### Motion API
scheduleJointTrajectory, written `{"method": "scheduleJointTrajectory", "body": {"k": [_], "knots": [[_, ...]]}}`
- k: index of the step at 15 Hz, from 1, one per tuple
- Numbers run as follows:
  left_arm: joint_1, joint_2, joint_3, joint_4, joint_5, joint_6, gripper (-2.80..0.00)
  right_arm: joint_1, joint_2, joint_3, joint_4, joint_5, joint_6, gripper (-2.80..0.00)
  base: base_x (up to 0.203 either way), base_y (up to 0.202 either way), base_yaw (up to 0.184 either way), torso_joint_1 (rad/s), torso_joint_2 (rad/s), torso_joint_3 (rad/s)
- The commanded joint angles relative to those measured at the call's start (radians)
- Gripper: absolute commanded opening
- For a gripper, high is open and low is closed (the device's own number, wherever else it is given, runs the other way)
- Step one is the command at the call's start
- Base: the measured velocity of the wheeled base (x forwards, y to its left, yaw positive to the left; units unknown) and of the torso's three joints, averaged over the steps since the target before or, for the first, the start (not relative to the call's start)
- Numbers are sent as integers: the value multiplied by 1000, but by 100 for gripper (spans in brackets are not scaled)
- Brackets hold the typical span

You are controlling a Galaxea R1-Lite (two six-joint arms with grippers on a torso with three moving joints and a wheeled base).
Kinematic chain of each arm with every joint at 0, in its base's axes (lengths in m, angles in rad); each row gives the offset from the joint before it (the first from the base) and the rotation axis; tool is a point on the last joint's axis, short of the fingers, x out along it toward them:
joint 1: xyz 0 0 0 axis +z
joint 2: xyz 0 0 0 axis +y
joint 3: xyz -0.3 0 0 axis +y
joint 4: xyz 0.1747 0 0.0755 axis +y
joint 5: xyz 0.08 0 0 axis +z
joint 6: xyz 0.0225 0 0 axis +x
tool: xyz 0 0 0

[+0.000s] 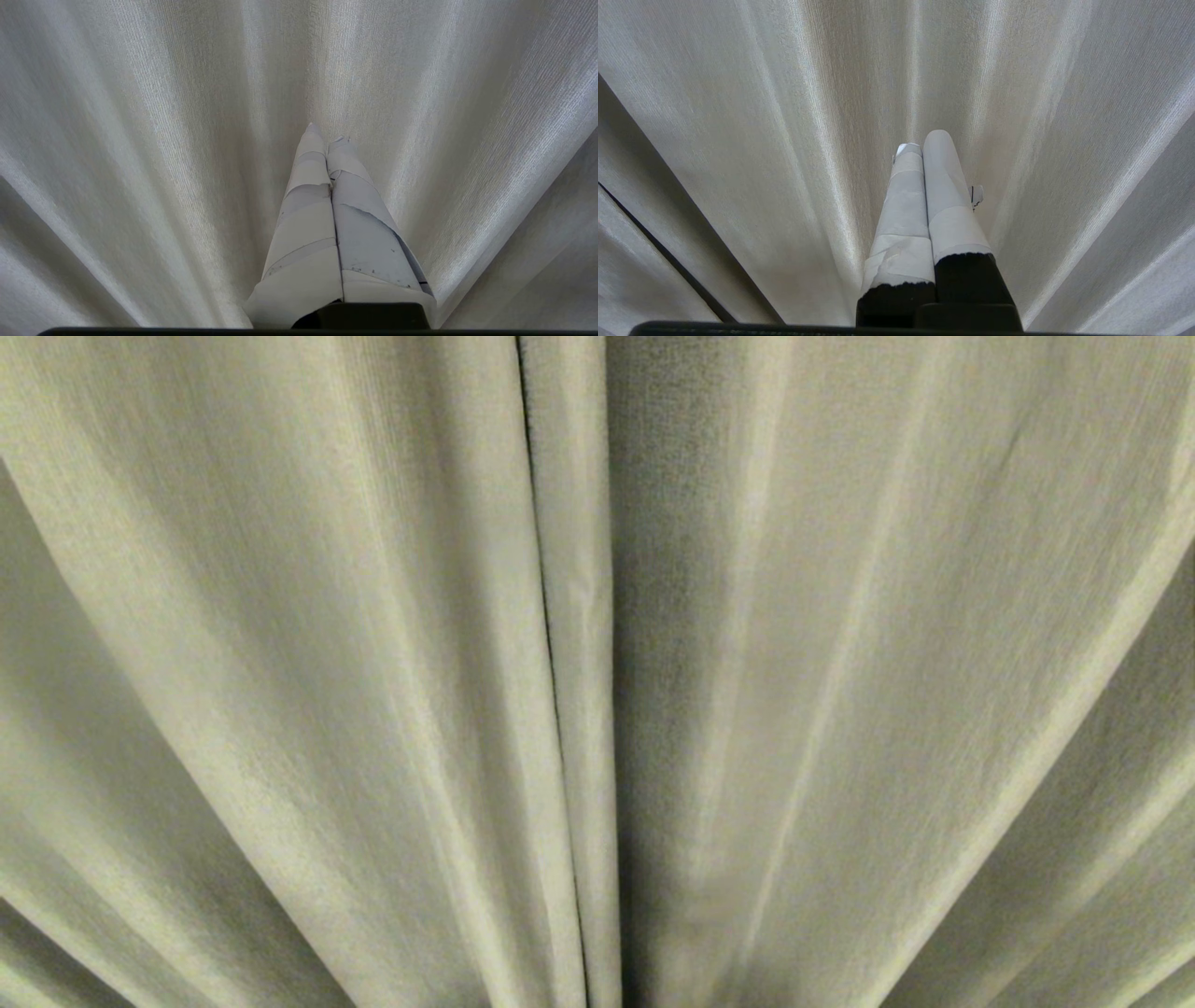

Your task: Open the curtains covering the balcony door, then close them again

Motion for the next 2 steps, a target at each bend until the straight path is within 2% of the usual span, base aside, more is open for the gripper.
{"method": "scheduleJointTrajectory", "body": {"k": [1, 2], "knots": [[0, 0, 0, 0, 0, 0, -280, 0, 0, 0, -1, 0, 0, -280, 0, 0, 0, 0, 0, 0], [0, 0, 0, 0, 0, 0, -280, 0, 0, 0, 0, 0, 0, -280, 0, 0, 0, 0, 0, 0]]}}
